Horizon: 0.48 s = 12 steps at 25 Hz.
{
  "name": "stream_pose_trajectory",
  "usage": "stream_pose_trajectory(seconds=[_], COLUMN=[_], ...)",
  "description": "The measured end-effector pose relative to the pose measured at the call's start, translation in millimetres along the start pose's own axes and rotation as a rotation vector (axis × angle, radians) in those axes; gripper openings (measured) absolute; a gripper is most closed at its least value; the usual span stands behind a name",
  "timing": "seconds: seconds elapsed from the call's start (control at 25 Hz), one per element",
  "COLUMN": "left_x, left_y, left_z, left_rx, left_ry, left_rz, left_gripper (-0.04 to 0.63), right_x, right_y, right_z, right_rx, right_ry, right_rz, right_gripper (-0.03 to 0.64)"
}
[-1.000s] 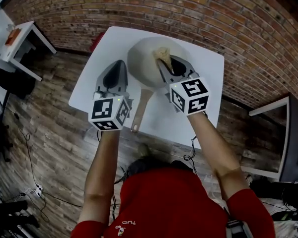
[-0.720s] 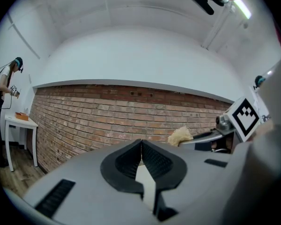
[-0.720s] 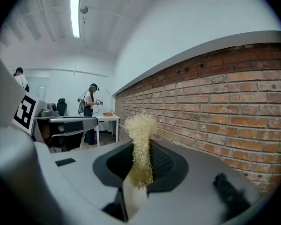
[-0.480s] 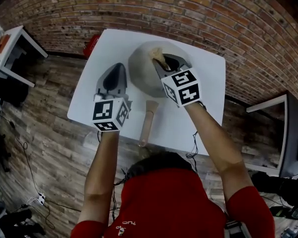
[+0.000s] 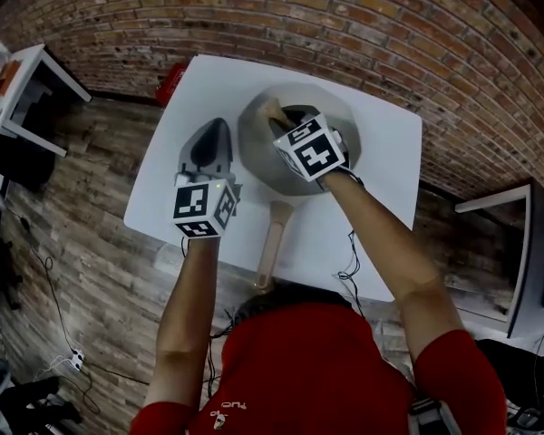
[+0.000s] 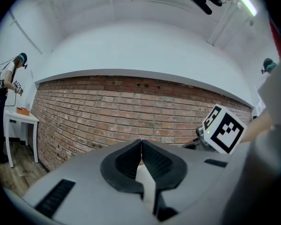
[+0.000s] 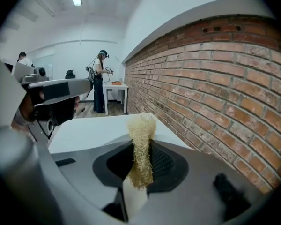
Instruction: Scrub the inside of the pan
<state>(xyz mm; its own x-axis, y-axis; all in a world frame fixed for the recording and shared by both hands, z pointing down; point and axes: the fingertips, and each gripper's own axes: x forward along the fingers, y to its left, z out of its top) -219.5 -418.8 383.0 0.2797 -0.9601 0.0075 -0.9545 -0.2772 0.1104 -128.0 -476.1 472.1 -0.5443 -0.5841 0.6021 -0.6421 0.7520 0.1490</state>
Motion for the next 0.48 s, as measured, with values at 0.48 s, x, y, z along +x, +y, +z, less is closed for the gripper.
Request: stream_pose_trajectory(seconds=[0.48], left_x=[26.5], left_y=[20.5], left_z=[-36.2], left_rx=[-0.003], left_ry=[0.050], left_rz=[0.022], left_gripper=[0.015], right_x=[55.6], right_y=[24.3], right_z=[-34.4], right_rx=[-0.041], right_ry=[0.147], right_rz=[0.108], right_gripper=[0.086])
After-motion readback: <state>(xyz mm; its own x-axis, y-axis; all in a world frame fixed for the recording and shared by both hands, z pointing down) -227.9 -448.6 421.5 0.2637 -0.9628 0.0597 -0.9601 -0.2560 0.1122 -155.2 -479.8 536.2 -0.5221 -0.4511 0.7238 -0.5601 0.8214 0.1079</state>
